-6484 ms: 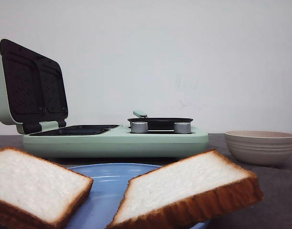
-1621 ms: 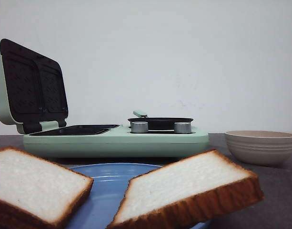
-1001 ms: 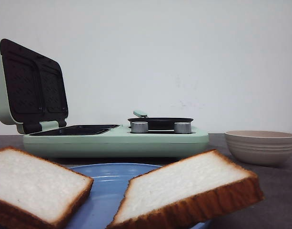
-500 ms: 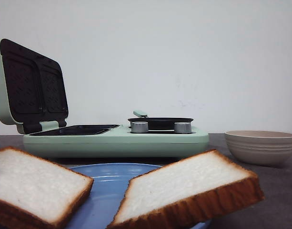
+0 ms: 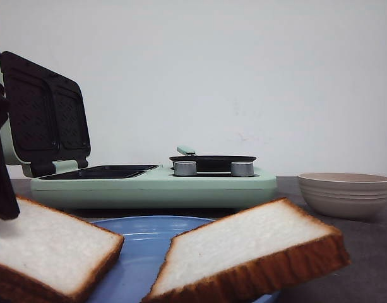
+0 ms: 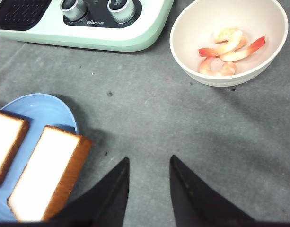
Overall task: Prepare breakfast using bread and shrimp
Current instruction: 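Lift the grasped bread slice with the left gripper toward the grill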
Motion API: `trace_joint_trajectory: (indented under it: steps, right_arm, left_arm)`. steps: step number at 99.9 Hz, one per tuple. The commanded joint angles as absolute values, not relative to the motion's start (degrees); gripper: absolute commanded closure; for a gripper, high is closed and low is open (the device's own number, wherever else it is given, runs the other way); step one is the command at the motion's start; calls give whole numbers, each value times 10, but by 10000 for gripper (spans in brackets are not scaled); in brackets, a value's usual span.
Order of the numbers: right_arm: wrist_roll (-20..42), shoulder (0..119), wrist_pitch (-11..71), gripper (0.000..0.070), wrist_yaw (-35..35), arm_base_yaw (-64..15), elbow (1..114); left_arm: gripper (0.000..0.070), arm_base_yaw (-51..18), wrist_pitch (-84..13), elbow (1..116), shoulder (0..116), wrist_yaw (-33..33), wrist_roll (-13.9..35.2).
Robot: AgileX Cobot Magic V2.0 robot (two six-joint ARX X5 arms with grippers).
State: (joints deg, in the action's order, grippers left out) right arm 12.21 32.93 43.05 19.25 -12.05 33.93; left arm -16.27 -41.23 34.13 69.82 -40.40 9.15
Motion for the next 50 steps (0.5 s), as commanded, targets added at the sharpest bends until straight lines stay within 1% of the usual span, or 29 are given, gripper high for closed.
trace_joint_trajectory:
  steps: [1,5,7,50]
  right_arm:
    - [115,332,427,539,191,-122,349]
    - [115,332,428,539,191,-122,349]
    - [115,332,428,540,191,-122,349]
    - [116,332,429,540,191,-122,349]
  left_arm:
    - [610,-165,-409,350,707,-405,93]
    - [684,-165,-408,350,707,-405,93]
    - [700,-165,-407,350,707,-405,93]
    - [698,-165,-404,350,698,-412,86]
